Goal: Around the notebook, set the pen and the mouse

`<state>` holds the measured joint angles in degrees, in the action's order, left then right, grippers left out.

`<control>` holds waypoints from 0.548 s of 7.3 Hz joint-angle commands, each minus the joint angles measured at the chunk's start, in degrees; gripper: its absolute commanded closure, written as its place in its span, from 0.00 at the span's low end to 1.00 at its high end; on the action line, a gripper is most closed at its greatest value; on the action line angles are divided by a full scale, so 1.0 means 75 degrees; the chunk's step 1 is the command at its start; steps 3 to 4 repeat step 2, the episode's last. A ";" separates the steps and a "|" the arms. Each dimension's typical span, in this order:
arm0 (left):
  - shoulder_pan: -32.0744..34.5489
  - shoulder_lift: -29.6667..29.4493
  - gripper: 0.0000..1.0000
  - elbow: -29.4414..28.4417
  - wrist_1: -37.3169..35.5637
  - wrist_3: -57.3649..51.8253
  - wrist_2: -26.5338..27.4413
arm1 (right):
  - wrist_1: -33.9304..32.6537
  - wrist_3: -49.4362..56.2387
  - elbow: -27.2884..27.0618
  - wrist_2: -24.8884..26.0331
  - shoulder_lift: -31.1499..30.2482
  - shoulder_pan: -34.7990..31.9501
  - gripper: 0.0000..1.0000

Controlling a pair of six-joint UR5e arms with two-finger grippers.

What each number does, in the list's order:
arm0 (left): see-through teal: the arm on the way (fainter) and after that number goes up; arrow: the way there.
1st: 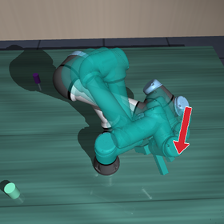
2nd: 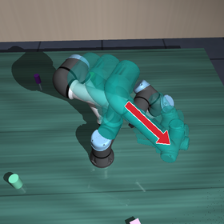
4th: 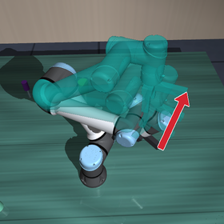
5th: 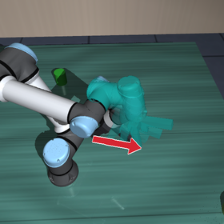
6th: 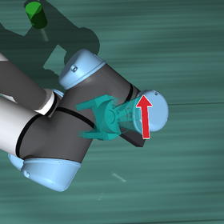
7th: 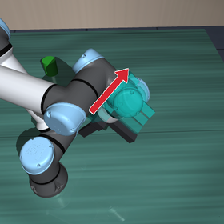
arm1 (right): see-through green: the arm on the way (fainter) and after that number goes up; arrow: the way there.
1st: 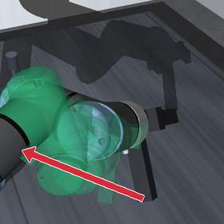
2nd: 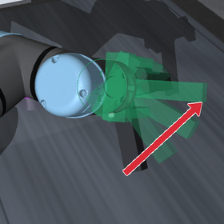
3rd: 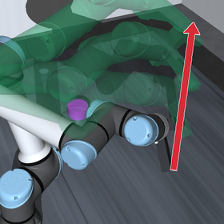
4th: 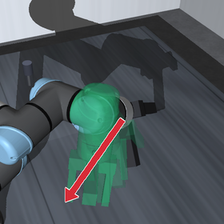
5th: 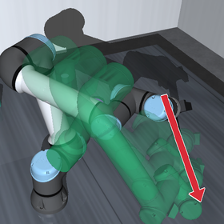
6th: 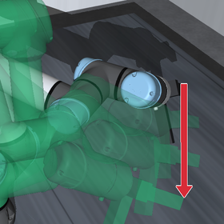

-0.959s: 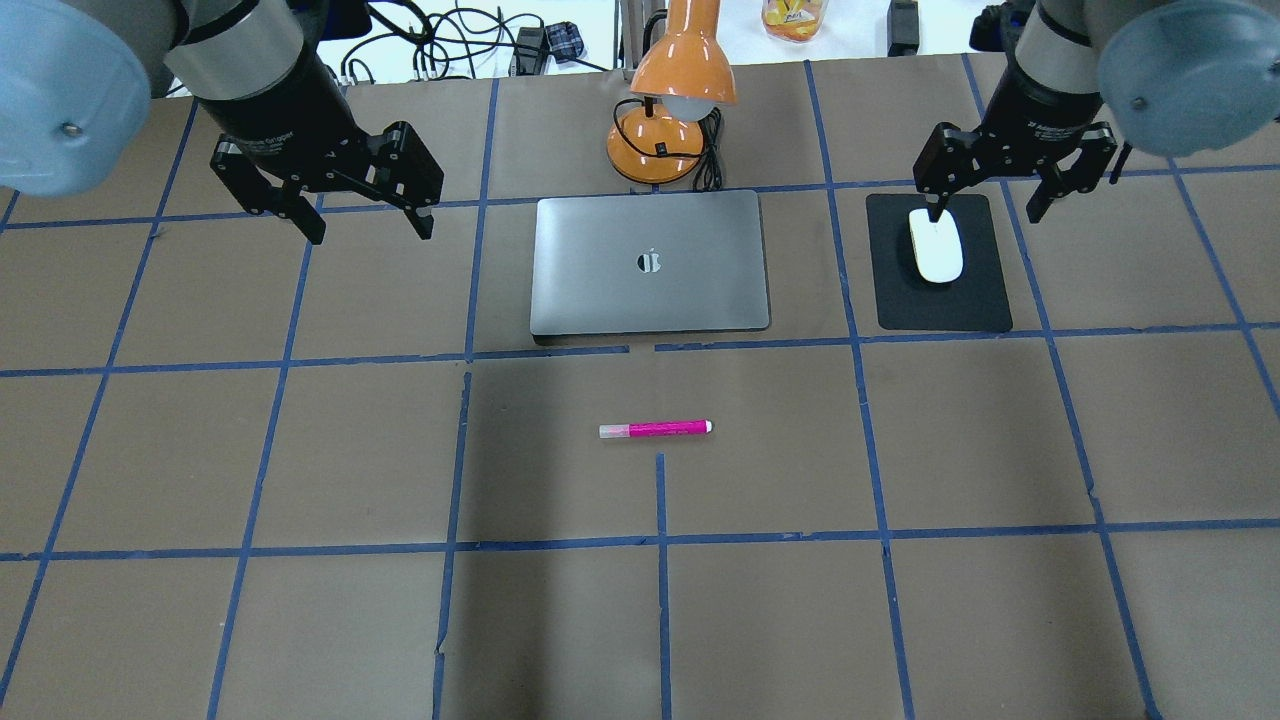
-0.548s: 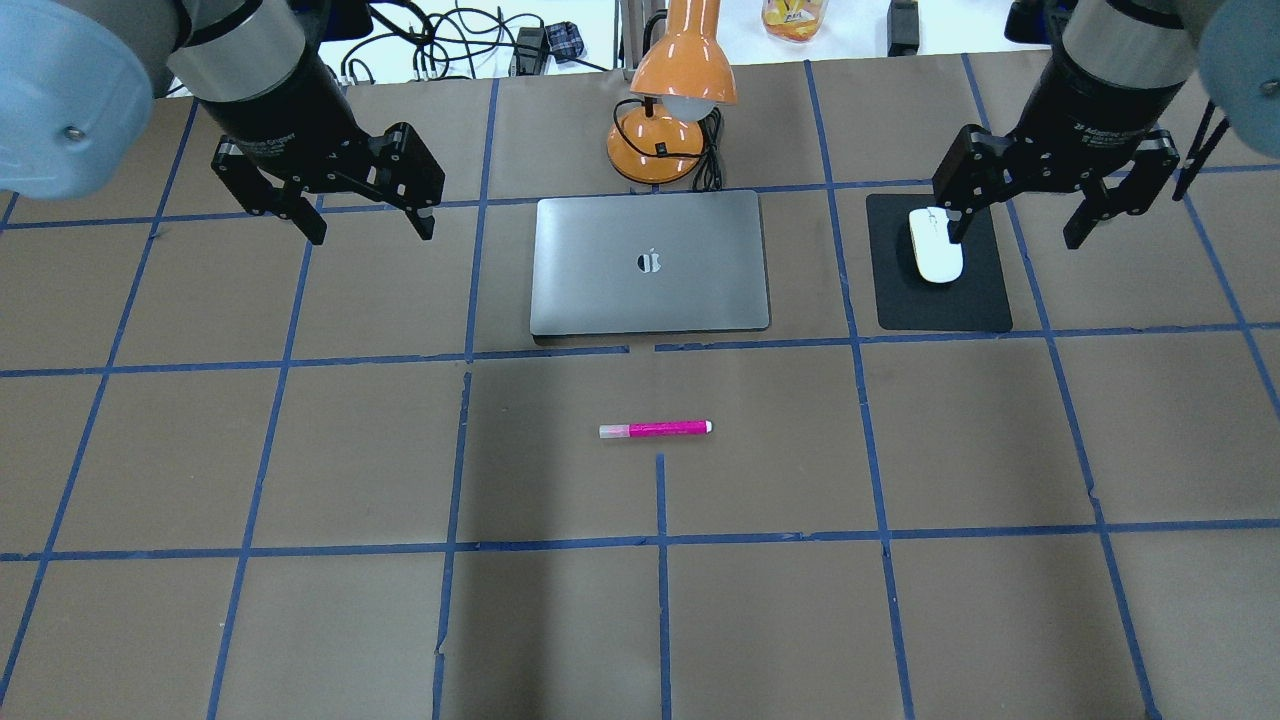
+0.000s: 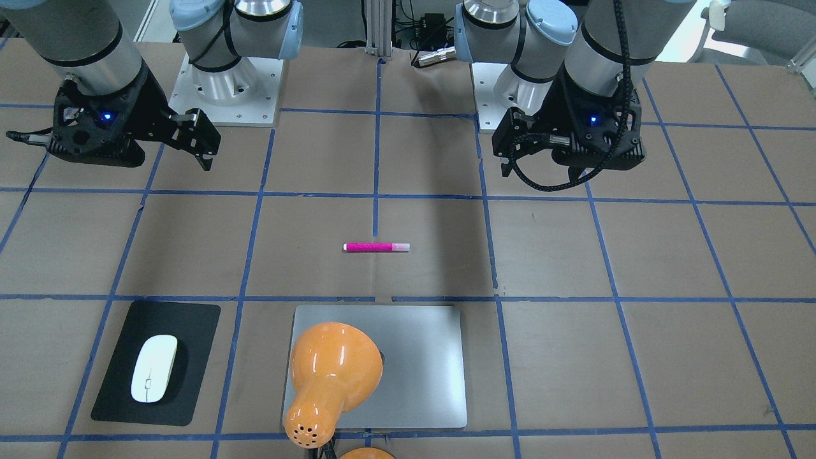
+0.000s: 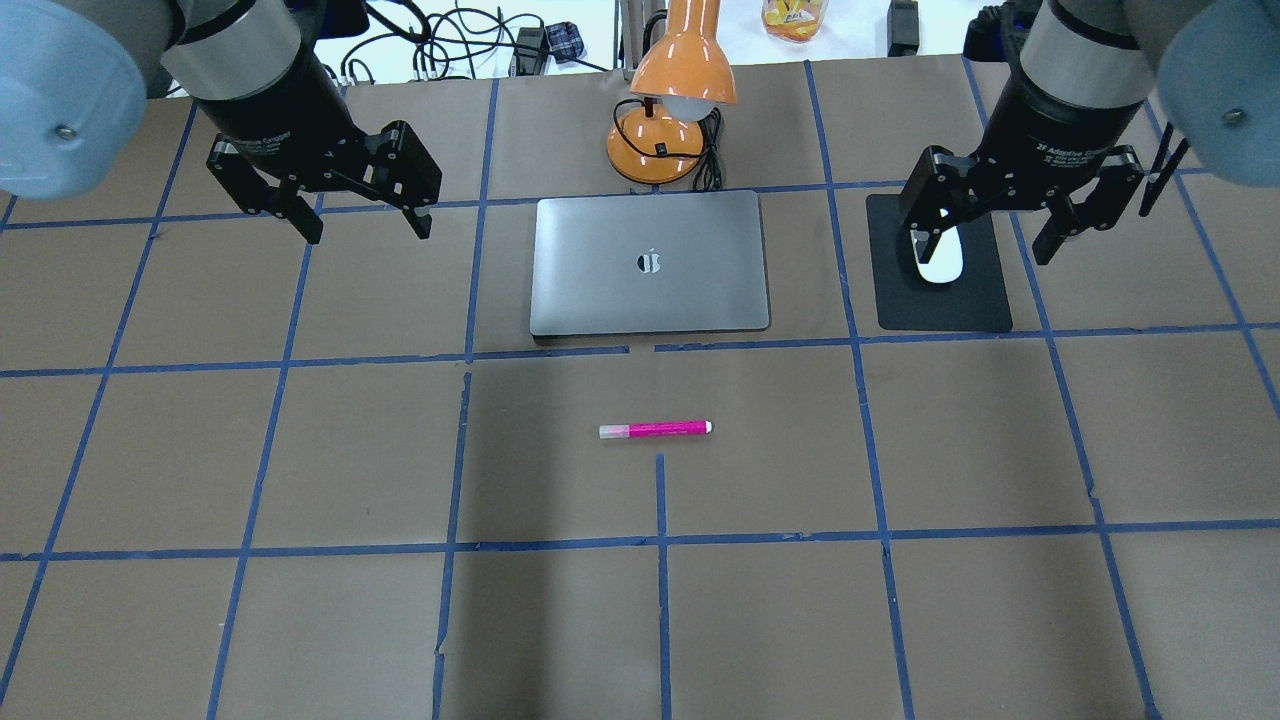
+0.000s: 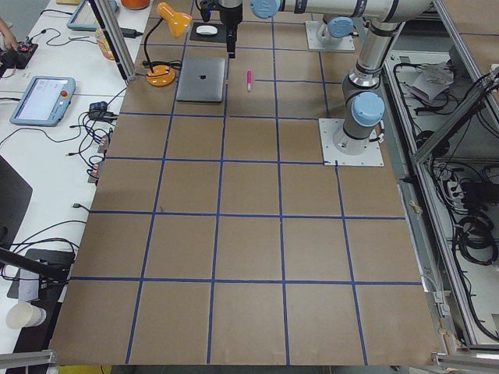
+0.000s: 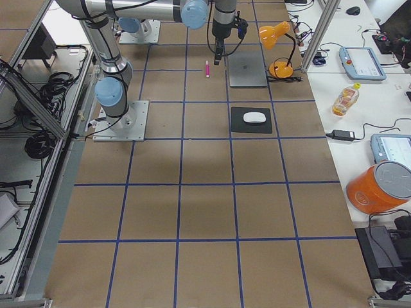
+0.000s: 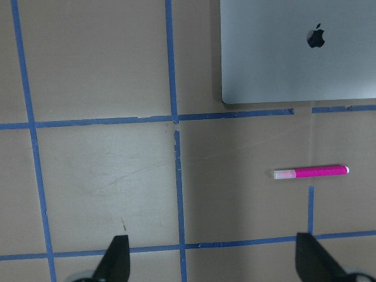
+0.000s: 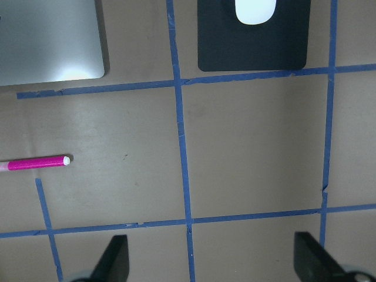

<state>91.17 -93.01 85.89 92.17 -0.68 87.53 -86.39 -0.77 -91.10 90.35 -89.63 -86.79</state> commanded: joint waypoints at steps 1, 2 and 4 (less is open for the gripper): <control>-0.0004 0.0014 0.00 -0.0003 0.0004 0.0008 0.0013 | -0.0001 -0.0026 0.0006 0.0023 -0.0014 0.0006 0.00; -0.0004 0.0014 0.00 -0.0003 0.0004 0.0008 0.0002 | -0.0013 -0.0026 0.0006 0.0023 -0.0037 0.0006 0.00; -0.0004 0.0014 0.00 -0.0003 0.0004 0.0008 0.0002 | -0.0013 -0.0026 0.0006 0.0023 -0.0037 0.0006 0.00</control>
